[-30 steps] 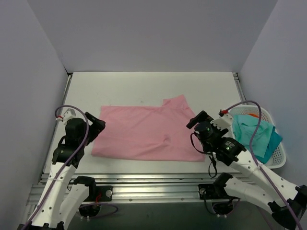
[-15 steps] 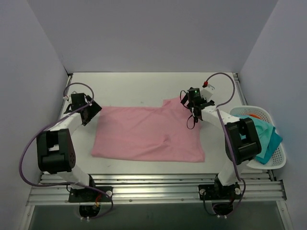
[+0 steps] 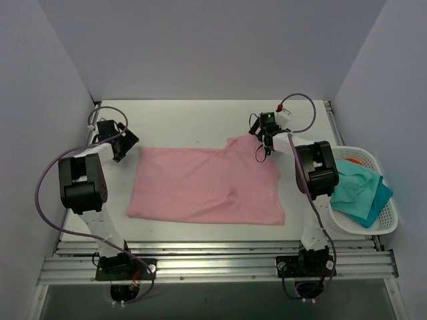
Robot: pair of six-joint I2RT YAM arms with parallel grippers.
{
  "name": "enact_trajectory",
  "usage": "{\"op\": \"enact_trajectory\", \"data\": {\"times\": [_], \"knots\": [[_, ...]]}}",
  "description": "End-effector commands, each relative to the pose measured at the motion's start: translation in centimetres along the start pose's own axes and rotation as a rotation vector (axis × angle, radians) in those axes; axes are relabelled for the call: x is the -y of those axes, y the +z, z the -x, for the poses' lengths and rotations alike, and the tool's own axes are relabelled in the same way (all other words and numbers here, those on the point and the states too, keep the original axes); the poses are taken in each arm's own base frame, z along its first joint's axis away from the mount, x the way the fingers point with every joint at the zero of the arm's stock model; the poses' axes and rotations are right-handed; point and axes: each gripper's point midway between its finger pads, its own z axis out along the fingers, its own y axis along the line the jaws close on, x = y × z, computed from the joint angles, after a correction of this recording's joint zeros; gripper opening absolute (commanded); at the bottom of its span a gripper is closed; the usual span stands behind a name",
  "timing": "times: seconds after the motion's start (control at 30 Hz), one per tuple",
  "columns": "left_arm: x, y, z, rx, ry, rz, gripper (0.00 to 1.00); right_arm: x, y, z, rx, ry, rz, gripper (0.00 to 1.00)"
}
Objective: Fold and stack the t-shirts
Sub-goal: Fold the tshirt
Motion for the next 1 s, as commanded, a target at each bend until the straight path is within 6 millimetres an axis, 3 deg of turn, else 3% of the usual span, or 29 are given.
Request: {"op": "enact_trajectory", "data": {"times": [0.0,0.23,0.43,0.53,0.63,0.67,0.73,0.97], "knots": [[2.2,0.9,1.9,0.048,-0.013,-0.082,0.94,-2.2,0.9,1.0,0.012,0.012,0.06,0.97],[2.1,1.2,1.5,0.035,-0.02,-0.089,0.94,-4.4,1.6,-0.9,-0.015,0.0,0.091,0.89],[2.2,1.3,1.1,0.026,-0.025,-0.097,0.94,-5.4,1.5,-1.9,-0.028,-0.015,0.101,0.74],[2.1,1.5,0.8,0.021,-0.029,-0.101,0.95,-5.7,1.5,-2.6,-0.041,-0.023,0.113,0.59],[2.1,1.5,0.7,0.019,-0.029,-0.101,0.95,-5.7,1.6,-2.9,-0.047,-0.026,0.113,0.37],[2.0,1.5,0.7,0.02,-0.029,-0.1,0.95,-5.7,1.6,-3.0,-0.048,-0.027,0.113,0.17],[2.1,1.4,0.8,0.021,-0.029,-0.101,0.95,-5.4,1.7,-3.1,-0.052,-0.031,0.102,0.01],[1.9,2.1,0.7,0.0,-0.014,-0.084,0.95,-4.7,1.5,-2.9,-0.047,-0.036,0.08,0.0]]}}
